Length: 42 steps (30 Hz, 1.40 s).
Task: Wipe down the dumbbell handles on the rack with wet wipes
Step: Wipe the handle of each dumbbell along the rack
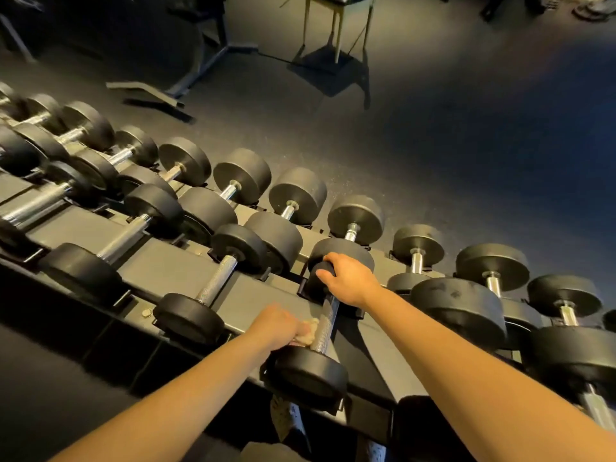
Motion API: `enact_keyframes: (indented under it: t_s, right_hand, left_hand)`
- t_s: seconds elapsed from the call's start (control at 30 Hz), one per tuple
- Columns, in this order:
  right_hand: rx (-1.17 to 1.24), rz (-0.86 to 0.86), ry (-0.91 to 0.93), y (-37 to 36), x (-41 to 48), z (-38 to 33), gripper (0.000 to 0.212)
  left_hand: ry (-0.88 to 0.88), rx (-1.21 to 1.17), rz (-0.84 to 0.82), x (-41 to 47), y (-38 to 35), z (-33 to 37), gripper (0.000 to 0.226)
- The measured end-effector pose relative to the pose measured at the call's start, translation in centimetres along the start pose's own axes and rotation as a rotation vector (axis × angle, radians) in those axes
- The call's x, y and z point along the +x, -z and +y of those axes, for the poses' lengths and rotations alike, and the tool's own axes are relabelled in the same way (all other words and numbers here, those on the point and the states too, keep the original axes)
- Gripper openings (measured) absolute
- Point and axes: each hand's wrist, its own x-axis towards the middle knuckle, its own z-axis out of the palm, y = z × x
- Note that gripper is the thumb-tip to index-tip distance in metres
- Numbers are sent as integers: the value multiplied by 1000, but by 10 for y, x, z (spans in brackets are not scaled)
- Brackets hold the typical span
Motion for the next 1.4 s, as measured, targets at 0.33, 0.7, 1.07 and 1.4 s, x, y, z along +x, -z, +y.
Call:
enact_keyframes:
  t_s: [0.33,0.7,1.07,1.4]
  right_hand:
    - [214,-11,-6,-4,5,11,34]
    - [209,41,34,-10,8,16,30]
    - [215,28,45,-9,9,18,31]
    - [263,52,54,-9,7,18,26]
  left_hand:
    - [0,-40,-181,4,6,-13,12]
    - [-157,-429,23,34,-29,25,9]
    - [-320,130,-190,25,-11,21,16]
    - [-298,-213,230,38,-45,39,25]
